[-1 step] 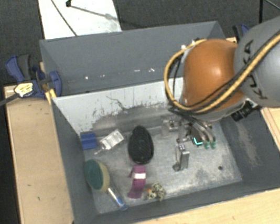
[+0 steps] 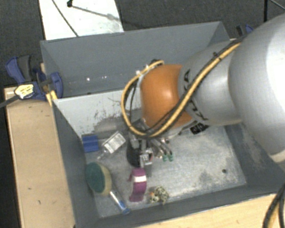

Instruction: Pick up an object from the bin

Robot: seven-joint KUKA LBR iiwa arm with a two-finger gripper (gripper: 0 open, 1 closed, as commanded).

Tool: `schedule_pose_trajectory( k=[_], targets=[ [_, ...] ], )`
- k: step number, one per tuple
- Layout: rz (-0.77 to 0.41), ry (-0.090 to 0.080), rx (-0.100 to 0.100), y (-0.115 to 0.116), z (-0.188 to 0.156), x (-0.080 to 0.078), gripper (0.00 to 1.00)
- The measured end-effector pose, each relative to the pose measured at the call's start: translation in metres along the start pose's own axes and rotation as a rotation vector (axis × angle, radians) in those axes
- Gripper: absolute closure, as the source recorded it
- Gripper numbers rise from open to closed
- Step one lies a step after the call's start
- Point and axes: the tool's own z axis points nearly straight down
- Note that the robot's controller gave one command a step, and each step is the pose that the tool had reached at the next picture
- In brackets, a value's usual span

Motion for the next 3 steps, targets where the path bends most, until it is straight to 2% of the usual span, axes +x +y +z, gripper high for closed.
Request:
schedule_pose_trajectory(
  k=[1,2,3],
  targets=[
    [0.02,0.002,0.001,-0.008,-0.002,0.006,0.0],
    [0.023,0.005,0.0,-0.008,-0.001,0.007,1.0],
    [0.026,0.013,0.004,-0.005,-0.001,-0.017,1.0]
  ],
)
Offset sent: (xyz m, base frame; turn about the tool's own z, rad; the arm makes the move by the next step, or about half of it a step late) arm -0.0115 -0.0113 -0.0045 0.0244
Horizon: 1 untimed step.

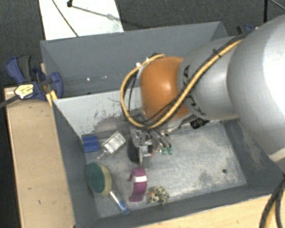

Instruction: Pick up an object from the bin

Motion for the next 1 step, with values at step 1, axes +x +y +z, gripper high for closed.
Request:
schedule_pose_trajectory(
  k=[1],
  targets=[
    [-0.004,0.01,0.001,0.0021,0.0019,-0.0079,1.0]
  ],
)
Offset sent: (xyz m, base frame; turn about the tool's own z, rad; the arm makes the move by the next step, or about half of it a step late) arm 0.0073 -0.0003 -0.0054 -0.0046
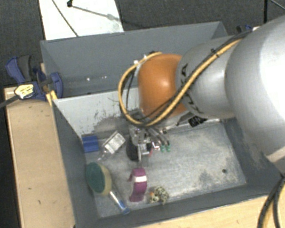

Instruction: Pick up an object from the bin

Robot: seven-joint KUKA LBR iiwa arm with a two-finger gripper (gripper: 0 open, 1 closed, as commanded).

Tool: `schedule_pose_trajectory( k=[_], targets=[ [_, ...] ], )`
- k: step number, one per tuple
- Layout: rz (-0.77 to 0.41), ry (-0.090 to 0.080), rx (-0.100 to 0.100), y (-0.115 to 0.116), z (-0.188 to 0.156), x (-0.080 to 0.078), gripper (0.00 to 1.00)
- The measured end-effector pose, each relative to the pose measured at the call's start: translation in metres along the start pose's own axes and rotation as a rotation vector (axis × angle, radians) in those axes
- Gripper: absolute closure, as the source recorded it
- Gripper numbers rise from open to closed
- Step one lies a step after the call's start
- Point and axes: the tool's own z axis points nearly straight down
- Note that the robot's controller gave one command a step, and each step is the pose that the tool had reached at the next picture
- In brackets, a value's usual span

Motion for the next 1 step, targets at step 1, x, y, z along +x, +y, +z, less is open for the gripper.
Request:
schedule_pose_trajectory(
  k=[1],
  targets=[
    [0.0,-0.013,-0.001,0.0086,-0.214,0.0411,1.0]
  ],
)
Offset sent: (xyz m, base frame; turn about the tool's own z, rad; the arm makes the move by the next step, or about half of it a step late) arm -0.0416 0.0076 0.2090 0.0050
